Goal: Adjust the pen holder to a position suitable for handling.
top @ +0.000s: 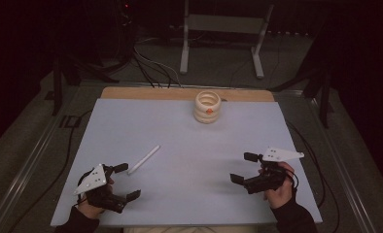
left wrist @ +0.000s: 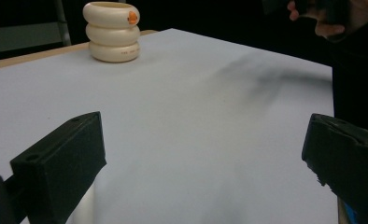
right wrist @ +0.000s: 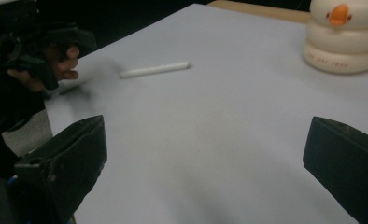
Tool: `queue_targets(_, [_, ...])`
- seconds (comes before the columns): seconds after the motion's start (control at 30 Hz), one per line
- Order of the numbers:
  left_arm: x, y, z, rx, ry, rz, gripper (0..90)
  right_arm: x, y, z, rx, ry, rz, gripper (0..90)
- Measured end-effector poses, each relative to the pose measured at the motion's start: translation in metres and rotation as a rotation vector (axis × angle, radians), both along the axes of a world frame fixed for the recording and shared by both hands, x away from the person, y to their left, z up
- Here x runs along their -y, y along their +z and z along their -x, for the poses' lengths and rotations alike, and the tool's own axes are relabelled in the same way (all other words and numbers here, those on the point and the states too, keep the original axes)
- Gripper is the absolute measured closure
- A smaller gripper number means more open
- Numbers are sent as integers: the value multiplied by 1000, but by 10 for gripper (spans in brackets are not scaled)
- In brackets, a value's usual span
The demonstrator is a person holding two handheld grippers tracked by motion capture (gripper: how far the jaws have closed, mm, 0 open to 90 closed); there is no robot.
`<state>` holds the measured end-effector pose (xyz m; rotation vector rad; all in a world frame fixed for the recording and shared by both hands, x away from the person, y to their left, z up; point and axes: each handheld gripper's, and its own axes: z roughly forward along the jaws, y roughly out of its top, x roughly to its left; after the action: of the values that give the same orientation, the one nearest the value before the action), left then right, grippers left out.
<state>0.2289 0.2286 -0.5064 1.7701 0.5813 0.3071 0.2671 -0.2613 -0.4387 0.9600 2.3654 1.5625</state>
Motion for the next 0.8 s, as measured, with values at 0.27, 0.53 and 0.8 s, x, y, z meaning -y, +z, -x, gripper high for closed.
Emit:
queue_targets(0.27, [0, 0, 0, 1, -5, 2, 1, -3, 18, -16, 31, -26, -3, 0])
queue_targets(0.53, [0, 0, 0, 0, -3, 6, 1, -6, 29, -34, 41, -39, 2, 0])
queue_targets(0.8, [0, 0, 1, 2, -6, 3, 1, -10, 39, -48, 52, -51, 7, 0])
